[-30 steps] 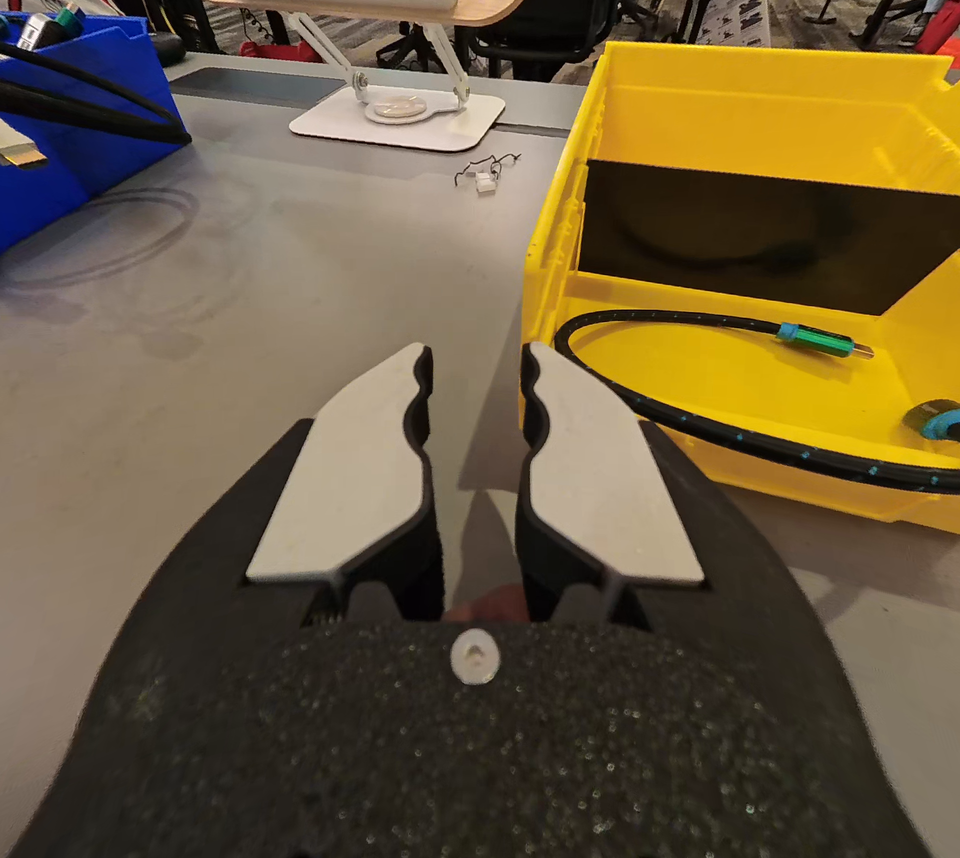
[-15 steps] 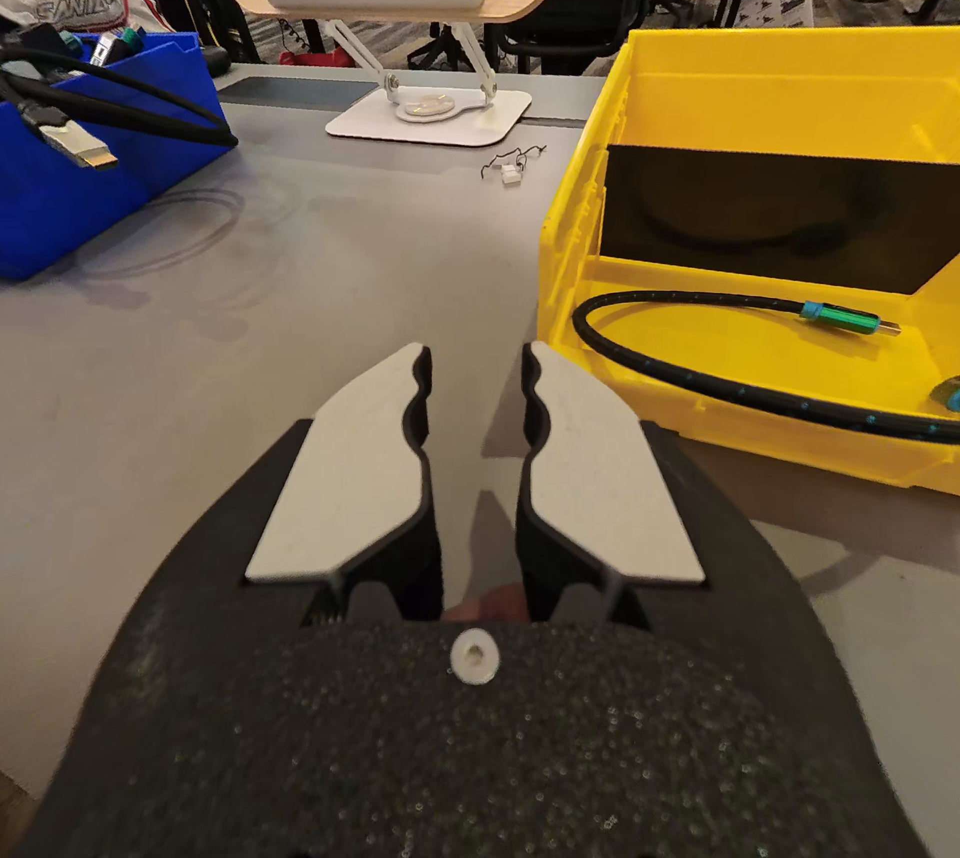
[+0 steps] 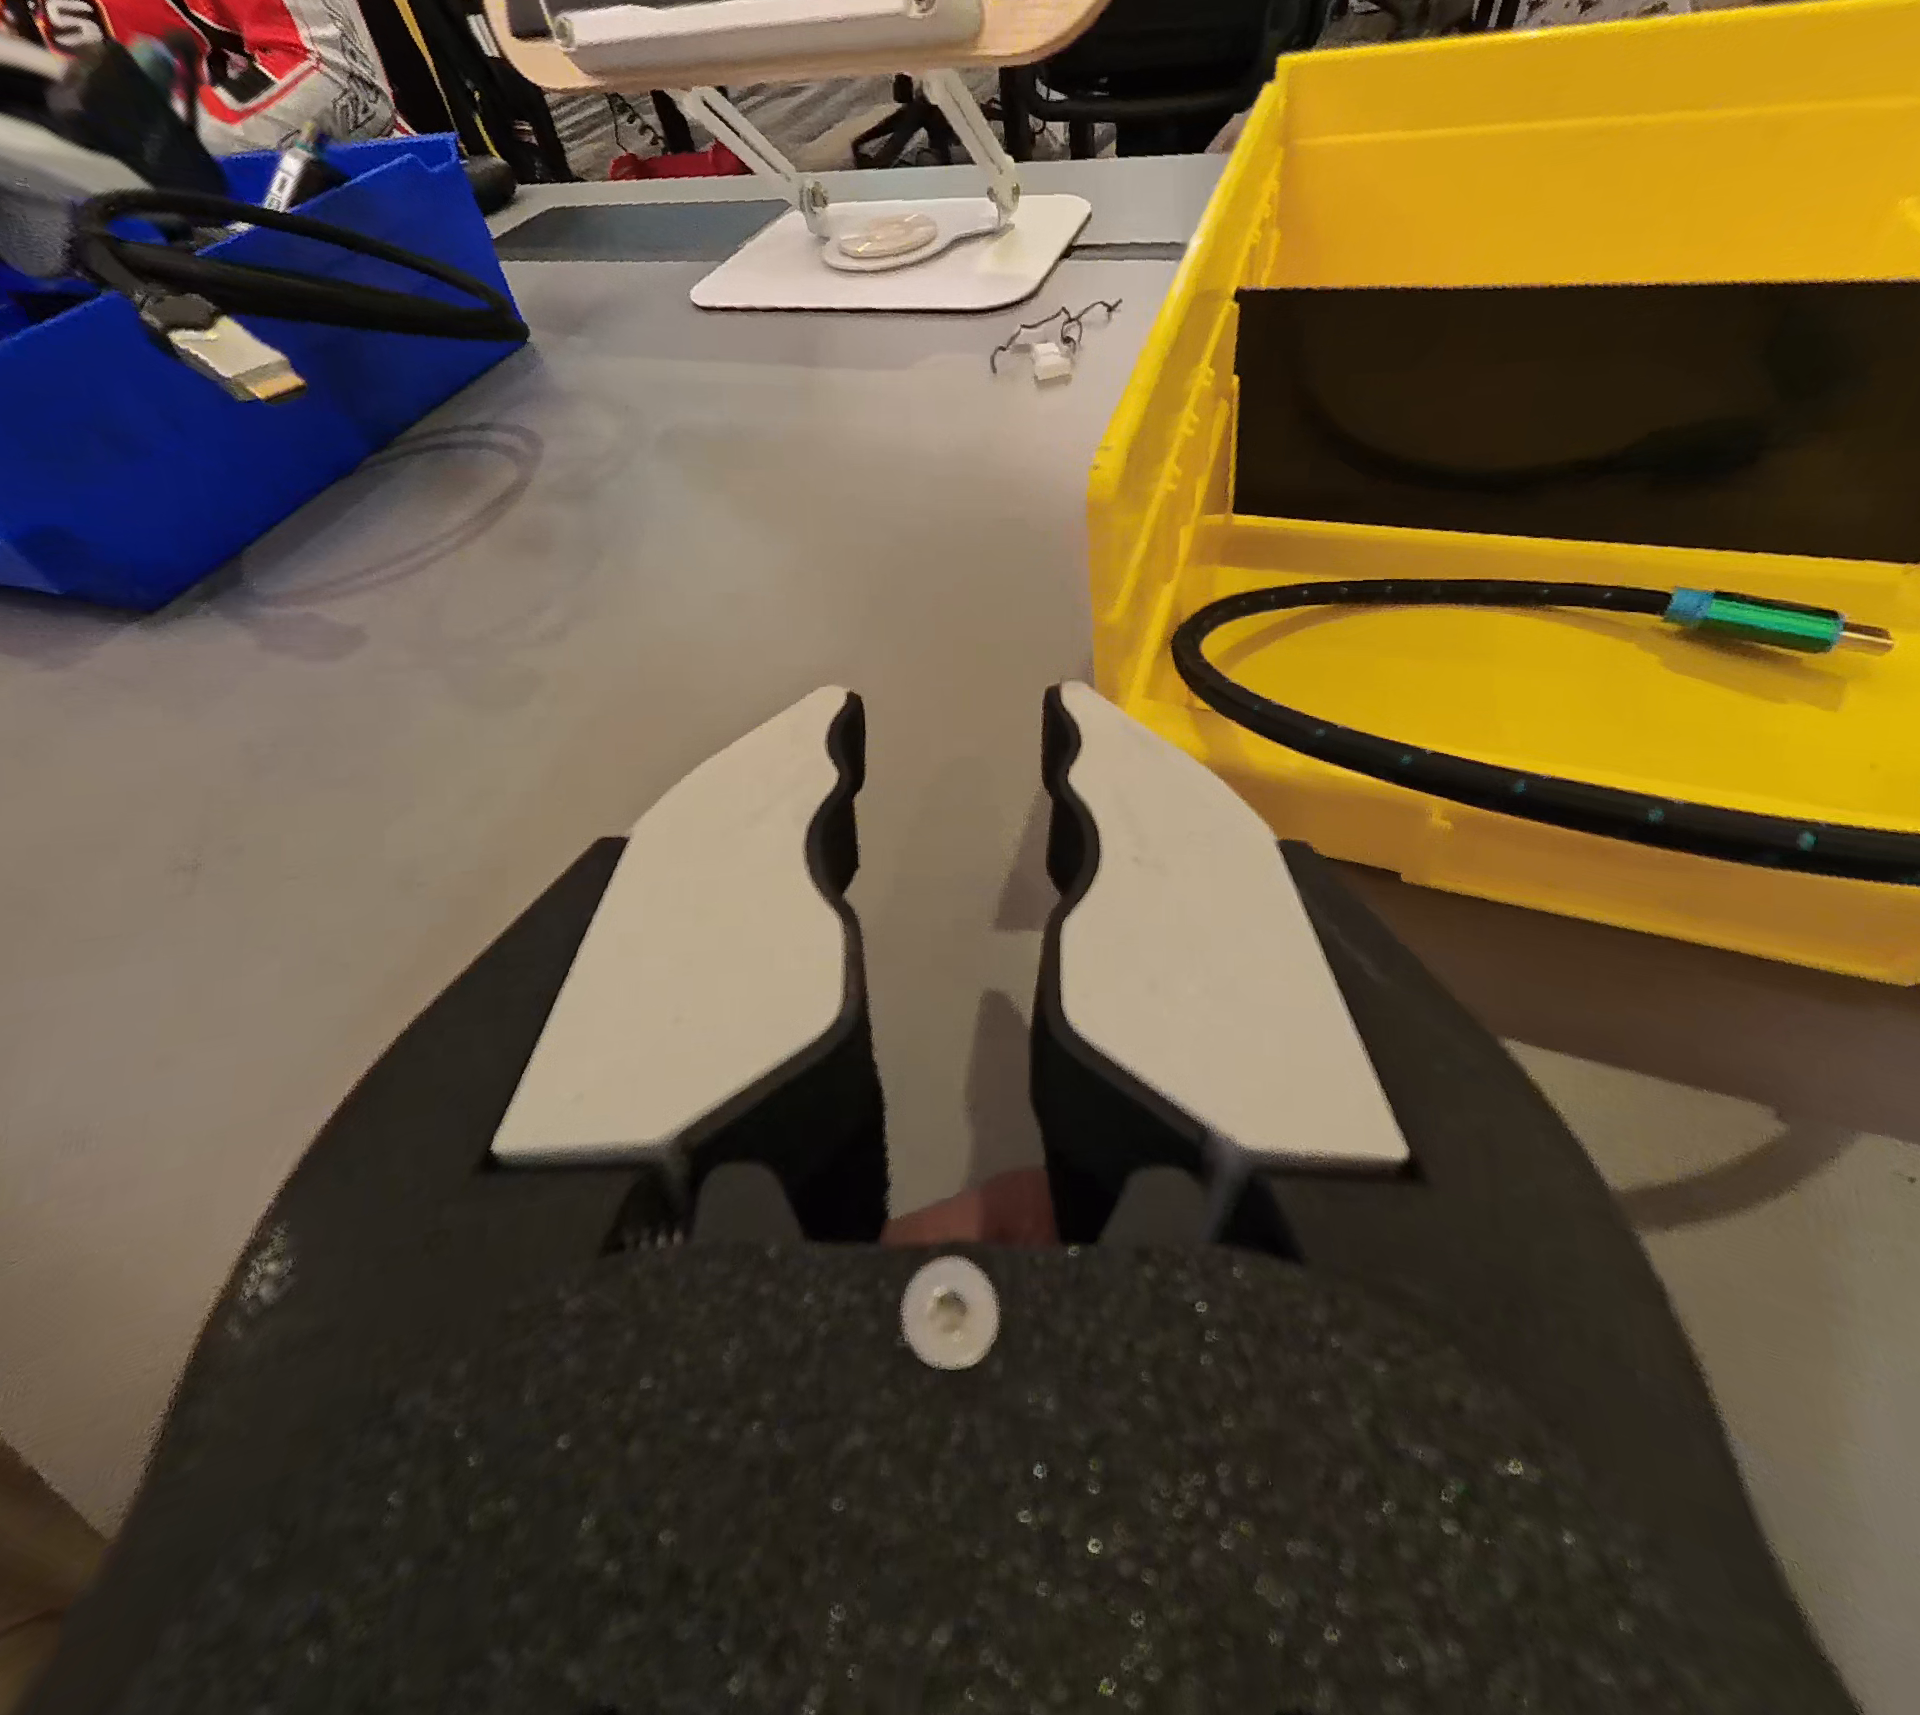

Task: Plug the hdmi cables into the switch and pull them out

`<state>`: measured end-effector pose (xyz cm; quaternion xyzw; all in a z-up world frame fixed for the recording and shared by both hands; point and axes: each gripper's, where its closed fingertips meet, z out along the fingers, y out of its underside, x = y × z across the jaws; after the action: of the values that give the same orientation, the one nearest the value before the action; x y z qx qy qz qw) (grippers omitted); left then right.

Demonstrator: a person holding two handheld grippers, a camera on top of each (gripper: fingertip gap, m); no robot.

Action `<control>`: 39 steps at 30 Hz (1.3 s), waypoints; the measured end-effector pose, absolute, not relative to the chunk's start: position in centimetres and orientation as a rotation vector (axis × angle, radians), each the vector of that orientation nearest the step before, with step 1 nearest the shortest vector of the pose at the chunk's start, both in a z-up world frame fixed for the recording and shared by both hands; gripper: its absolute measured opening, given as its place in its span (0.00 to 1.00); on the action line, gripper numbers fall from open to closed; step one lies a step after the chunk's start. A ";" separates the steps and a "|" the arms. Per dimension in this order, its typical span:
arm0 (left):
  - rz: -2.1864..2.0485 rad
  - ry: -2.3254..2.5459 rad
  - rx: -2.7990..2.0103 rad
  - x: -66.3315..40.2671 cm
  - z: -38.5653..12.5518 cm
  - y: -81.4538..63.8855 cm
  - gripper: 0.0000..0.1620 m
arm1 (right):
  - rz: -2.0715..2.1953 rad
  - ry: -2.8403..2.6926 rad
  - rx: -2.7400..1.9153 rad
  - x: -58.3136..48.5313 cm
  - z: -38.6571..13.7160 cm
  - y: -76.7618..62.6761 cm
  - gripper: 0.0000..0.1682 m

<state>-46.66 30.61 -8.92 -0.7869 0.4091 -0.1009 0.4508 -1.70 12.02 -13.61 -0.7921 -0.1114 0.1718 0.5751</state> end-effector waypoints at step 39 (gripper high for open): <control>0.665 1.201 -1.057 -10.2 -6.1 13.9 0.43 | 0.539 -0.532 -1.799 -11.7 -5.7 13.1 0.10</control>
<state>-10.17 13.86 -6.13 -0.4647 0.5283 0.2926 0.6476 -11.73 13.14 -5.68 -0.7633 -0.2257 0.2288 0.5605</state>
